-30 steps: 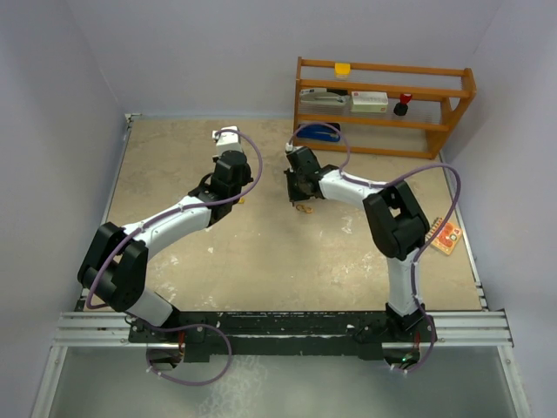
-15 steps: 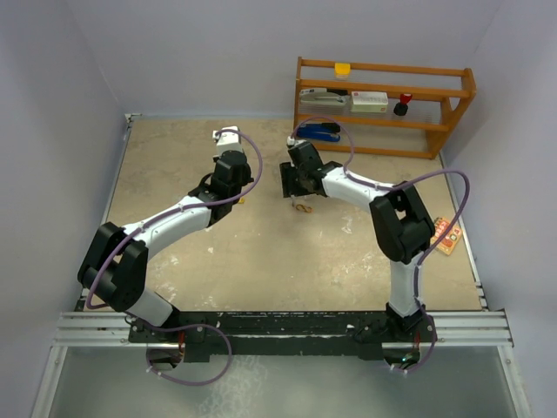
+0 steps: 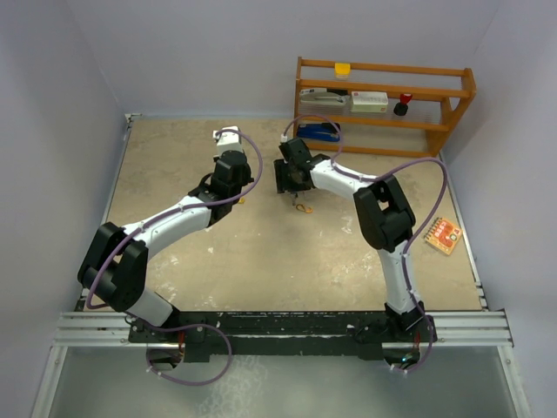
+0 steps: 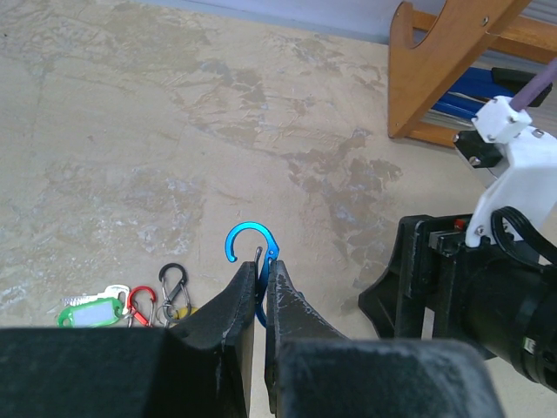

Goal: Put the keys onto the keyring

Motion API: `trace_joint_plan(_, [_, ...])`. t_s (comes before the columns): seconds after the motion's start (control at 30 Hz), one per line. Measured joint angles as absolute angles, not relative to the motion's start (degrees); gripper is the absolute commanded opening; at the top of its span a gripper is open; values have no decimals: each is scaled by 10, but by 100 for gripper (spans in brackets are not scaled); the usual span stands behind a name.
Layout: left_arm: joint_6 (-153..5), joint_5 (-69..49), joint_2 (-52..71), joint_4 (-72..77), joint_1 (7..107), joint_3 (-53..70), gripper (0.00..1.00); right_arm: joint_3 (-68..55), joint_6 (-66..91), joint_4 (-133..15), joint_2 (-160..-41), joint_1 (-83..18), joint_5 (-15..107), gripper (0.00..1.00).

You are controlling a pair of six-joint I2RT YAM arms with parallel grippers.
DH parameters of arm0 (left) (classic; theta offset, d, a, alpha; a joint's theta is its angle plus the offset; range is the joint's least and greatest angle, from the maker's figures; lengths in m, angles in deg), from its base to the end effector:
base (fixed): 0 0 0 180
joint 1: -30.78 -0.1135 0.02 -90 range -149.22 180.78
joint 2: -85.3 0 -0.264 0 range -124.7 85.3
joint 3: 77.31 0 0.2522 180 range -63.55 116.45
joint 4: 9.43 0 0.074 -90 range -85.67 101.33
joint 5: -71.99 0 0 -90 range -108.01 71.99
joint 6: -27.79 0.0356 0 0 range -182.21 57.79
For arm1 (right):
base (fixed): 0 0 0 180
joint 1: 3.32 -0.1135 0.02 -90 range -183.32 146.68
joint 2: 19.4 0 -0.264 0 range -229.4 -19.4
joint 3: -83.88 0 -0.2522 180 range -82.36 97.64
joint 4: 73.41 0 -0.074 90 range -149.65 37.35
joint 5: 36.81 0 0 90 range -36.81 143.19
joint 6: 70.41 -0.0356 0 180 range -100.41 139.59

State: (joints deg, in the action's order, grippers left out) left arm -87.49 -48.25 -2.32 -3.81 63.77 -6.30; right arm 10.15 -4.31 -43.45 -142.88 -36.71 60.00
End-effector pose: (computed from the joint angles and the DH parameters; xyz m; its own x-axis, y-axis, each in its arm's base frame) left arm 0.3014 -0.1743 0.2655 -0.3208 -0.2316 -0.9184 -0.0637 0.9727 -0.2230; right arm 0.4038 0.2611 0.1789 -0.7539 -0.0151 -0.6568 -0.1900 0.9620 0.1959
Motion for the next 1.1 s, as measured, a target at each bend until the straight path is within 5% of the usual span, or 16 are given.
trace_joint_plan(0.37, [-870, -483, -23, -38, 638, -63, 0, 143, -54, -391, -1458, -368, 637, 49])
trace_joint_plan(0.77, [-867, -483, -23, -38, 638, -63, 0, 128, -61, -390, -1449, -370, 656, 17])
trace_joint_plan(1.1, [-867, -483, -23, -38, 638, -71, 0, 86, -63, -401, -1423, -370, 657, 6])
